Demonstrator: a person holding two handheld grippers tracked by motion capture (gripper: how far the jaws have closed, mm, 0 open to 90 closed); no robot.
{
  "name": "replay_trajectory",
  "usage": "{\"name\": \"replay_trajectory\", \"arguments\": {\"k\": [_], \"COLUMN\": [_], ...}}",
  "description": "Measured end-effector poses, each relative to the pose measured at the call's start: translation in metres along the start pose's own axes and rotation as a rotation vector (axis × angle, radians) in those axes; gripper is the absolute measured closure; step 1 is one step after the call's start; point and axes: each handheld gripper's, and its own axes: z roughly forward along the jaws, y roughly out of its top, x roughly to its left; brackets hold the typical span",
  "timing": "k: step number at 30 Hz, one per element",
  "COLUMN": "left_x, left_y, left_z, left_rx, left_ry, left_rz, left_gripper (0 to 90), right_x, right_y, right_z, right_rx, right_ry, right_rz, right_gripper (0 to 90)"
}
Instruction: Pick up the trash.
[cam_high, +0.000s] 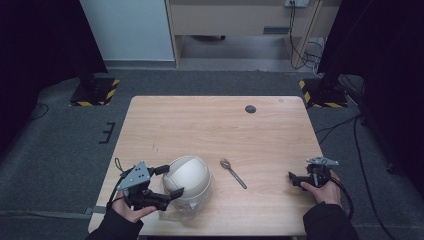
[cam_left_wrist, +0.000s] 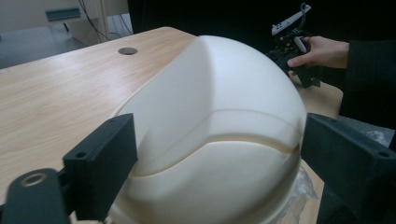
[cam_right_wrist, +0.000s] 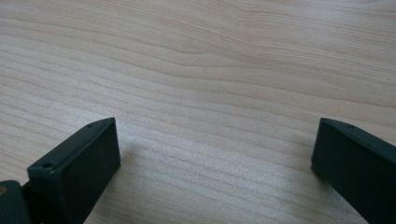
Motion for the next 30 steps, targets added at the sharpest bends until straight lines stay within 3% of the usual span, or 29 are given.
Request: {"name": "replay_trajectory", "arguments": {"k": [5,10,13,26,28,30], "left_x": [-0.004,-0.004,-0.004,0.002,0.004,0.006], "left_y": [-0.001,0.000,0.001,0.007,0.008,0.009], "left_z": [0.009,0.012,0.013,-0.002,-0.007,-0.011], "left_rx": [0.014,0.005,-0.016,-0.129,-0.150,-0.172], "left_ry": [-0.019,-0.011,-0.004,0.079,0.092,0.095], "left_rz": [0.004,-0.037,-0.076,-0.090,-0.093,-0.091], "left_gripper": [8.4,9.1,9.8,12.0,12.1,12.1], "right_x": [0.000,0.000,0.000,0.000,-0.001,-0.001], "right_y": [0.000,0.000,0.000,0.000,-0.001,0.000], "right_z": [0.000,0.000,0.000,0.000,-0.001,-0.004], "right_rx": [0.000,0.000,0.000,-0.003,-0.008,-0.006], "right_ry": [0.000,0.000,0.000,0.004,-0.002,-0.008], "right_rz": [0.000,0.000,0.000,-0.001,0.006,0.015], "right_gripper": [1.5,1.4,1.5,2.1,5.0,14.2]}}
